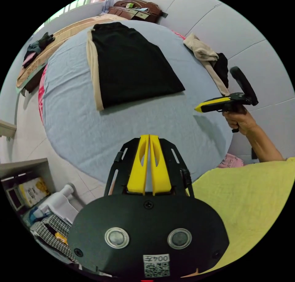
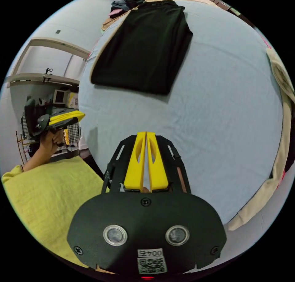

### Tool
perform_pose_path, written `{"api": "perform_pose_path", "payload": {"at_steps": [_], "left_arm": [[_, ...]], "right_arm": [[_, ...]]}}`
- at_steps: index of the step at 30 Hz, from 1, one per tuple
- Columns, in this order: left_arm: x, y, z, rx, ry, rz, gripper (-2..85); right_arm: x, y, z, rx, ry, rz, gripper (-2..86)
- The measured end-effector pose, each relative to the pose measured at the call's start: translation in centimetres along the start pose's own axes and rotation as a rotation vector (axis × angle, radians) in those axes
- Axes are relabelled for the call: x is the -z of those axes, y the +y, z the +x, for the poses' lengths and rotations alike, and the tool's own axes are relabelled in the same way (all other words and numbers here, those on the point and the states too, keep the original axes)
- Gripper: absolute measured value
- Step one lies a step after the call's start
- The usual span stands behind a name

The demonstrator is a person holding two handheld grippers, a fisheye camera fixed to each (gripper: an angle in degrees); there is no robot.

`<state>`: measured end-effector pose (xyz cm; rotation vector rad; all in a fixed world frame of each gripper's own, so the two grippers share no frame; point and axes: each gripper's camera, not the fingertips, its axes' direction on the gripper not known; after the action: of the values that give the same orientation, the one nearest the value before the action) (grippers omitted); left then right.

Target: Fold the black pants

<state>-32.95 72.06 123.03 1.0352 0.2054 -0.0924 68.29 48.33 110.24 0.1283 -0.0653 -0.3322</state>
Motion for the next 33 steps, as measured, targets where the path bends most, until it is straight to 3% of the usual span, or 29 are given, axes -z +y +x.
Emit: {"api": "perform_pose_path", "payload": {"at_steps": [3,14,22,33], "left_arm": [[-0.7,2.7,0.9,0.045,0.019,-0.011,0.1],[-0.9,6.9,5.6,0.088,0.029,0.032,0.1],[-0.9,10.0,7.3,0.119,-0.007,0.049,0.5],[-2.0,4.9,8.0,-0.186,-0.137,0.038,6.7]], "right_arm": [[-0.5,4.7,0.6,-0.026,0.007,-0.074,-0.8],[2.2,14.1,-3.2,0.088,-0.016,0.06,-0.8],[2.9,13.7,-4.3,0.098,0.033,0.066,-0.8],[6.5,5.6,-6.2,0.04,-0.03,0.114,-0.1]]}}
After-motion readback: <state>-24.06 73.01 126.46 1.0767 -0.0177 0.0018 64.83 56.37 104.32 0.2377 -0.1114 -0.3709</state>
